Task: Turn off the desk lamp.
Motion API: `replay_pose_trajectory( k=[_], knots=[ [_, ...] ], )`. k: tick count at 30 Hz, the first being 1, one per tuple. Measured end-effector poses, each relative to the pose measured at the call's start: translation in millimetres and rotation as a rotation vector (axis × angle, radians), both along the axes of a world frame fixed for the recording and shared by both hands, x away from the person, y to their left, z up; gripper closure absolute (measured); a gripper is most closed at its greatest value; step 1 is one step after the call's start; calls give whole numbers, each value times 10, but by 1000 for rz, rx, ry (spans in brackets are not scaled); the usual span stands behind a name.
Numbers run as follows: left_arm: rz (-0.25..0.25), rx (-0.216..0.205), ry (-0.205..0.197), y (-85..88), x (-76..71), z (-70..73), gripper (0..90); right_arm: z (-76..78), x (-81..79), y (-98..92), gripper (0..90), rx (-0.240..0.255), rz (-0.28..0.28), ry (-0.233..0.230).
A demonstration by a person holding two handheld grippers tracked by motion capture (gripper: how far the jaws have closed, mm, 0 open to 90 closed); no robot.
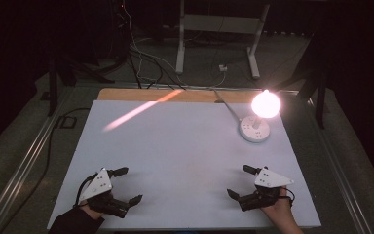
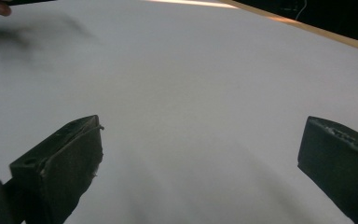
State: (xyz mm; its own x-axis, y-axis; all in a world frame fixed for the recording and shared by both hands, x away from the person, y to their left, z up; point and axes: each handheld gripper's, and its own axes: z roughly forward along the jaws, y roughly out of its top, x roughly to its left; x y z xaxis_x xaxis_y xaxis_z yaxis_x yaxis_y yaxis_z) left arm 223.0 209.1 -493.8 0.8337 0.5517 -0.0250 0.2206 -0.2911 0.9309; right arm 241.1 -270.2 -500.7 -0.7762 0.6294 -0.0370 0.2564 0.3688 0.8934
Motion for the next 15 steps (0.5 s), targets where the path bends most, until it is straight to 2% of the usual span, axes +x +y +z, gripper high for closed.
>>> replay_pose_trajectory(
  k=[3,6,9,15],
  knots=[
    [-2,-3,0,0,-3,7,6,-4,-12,2,0,-11,-5,-9],
    [-10,-2,2,-2,-7,6,6,-9,-13,4,0,-13,7,3],
    [-14,-4,5,-4,-8,8,6,-5,10,4,0,-9,33,43],
    [-20,-6,6,-7,-11,13,6,6,3,42,0,-12,70,57]
  ],
)
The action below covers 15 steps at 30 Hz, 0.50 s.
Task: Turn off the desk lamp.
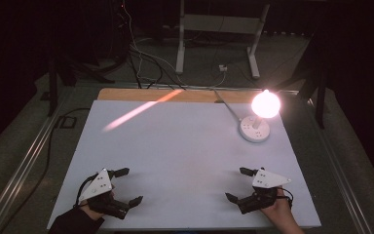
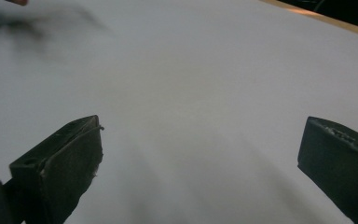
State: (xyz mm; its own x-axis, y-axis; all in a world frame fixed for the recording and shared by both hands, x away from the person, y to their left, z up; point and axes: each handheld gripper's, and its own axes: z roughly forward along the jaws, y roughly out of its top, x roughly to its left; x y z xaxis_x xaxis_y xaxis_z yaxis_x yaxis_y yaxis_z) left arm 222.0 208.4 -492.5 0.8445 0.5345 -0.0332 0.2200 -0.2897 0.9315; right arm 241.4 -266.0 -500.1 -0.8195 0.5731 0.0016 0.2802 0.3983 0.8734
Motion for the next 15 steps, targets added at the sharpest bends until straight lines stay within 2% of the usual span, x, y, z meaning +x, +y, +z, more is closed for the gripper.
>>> replay_pose_trajectory(
  k=[3,8,11,12,15],
  knots=[
    [-4,6,-1,-3,-2,0,6,20,-15,41,0,-17,7,11],
    [-3,4,1,-4,0,-3,6,83,-23,71,0,-6,15,-5],
    [1,-9,1,0,1,2,6,174,-11,77,0,-2,14,-30],
    [3,-10,3,1,2,2,6,227,5,72,0,14,11,-31],
    [6,-5,0,3,2,3,6,296,35,66,0,21,5,-43]
  ],
)
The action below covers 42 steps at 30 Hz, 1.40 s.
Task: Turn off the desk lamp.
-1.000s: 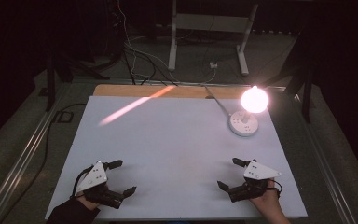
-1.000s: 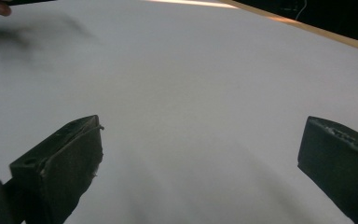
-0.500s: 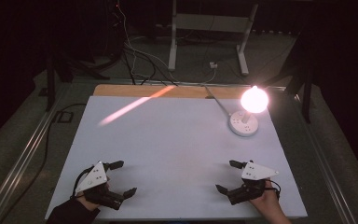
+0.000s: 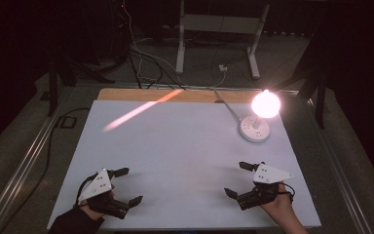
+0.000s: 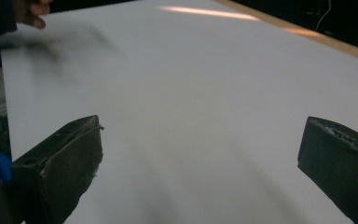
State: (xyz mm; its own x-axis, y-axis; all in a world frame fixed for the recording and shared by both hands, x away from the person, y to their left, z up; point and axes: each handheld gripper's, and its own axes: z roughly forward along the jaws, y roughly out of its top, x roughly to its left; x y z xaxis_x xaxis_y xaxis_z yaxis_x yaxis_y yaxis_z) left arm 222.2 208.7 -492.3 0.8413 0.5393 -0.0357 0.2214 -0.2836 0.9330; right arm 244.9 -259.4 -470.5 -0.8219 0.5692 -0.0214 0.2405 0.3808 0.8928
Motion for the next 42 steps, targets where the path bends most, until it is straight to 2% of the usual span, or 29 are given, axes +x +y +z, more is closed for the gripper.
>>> replay_pose_trajectory(
  k=[5,9,10,13,17,25,32,33,35,36,42],
  knots=[
    [-1,-3,2,-4,-1,-1,6,56,79,-21,0,-16,-23,1],
    [0,-6,0,0,-1,2,6,77,119,-36,0,-40,-51,-13],
    [-1,-3,-1,0,-2,2,6,103,156,-57,0,-47,-73,-23],
    [-1,-5,-2,-1,-1,5,6,121,192,-79,0,-44,-83,-29],
    [-3,-3,1,-1,-1,4,6,147,279,-139,0,-36,-125,-36],
    [-1,-7,-2,3,-3,11,6,174,524,-400,0,22,-253,-38],
    [2,-8,1,7,0,10,6,164,667,-577,0,10,-329,-36],
    [2,-6,1,6,0,9,6,153,718,-624,0,22,-373,-31],
    [0,-6,2,6,2,9,6,147,731,-642,0,23,-385,-39],
    [1,-8,3,6,3,9,6,127,776,-697,0,37,-421,-45],
    [2,-9,3,8,5,11,6,98,882,-815,0,39,-477,-31]
  ],
)
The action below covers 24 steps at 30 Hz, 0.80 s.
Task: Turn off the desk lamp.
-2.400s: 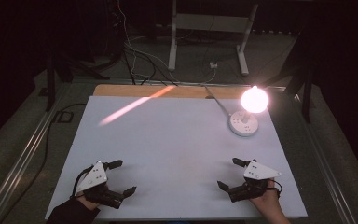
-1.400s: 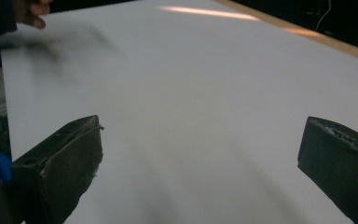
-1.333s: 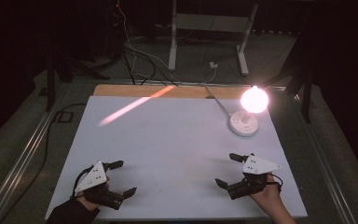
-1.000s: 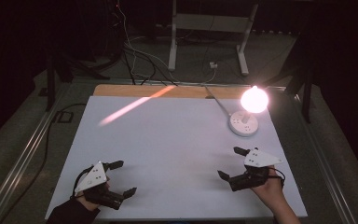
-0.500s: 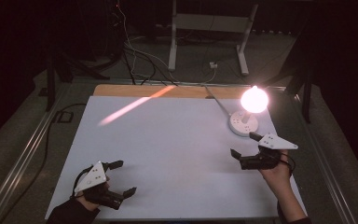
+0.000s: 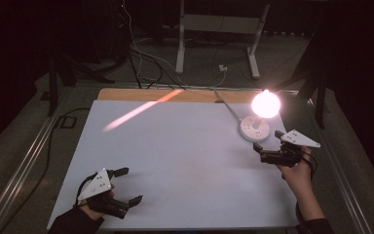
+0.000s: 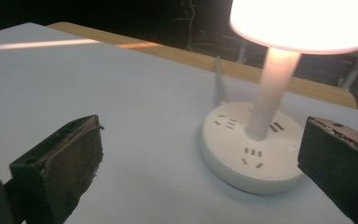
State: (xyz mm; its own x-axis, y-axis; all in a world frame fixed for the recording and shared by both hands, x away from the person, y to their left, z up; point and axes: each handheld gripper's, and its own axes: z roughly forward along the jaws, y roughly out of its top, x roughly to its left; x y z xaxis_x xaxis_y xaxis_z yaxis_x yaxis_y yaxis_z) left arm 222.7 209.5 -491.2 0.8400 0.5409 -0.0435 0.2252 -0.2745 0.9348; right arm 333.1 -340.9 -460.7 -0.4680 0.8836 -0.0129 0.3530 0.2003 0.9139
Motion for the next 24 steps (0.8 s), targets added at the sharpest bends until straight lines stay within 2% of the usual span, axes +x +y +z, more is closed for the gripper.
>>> replay_pose_trajectory(
  k=[6,8,10,11,13,14,15,17,19,20,23,24],
  knots=[
    [2,-3,3,-4,0,3,6,-49,116,-85,70,17,-62,4],
    [1,-2,3,-4,-1,2,6,-77,185,-110,145,13,-97,4],
    [1,1,3,-3,-1,3,6,-82,208,-117,151,10,-110,7],
    [2,-7,5,-1,-1,5,6,-83,259,-134,207,33,-138,26],
    [2,-12,6,2,1,6,6,-81,272,-140,231,42,-149,29],
    [1,-11,6,3,0,5,6,-79,306,-151,301,47,-172,18],
    [1,-10,7,2,-1,6,6,-79,306,-151,301,47,-172,18],
    [1,-10,5,1,-1,8,6,-79,344,-172,392,64,-190,18],
    [1,-9,5,0,-2,8,6,-91,390,-193,459,53,-210,24],
    [-1,-9,7,-2,-3,7,6,-110,434,-212,524,30,-222,25],
    [-1,-11,5,-2,-1,8,6,-128,476,-231,584,10,-227,30],
    [-1,-12,6,-1,-1,8,6,-147,513,-253,648,11,-235,42]
  ],
)
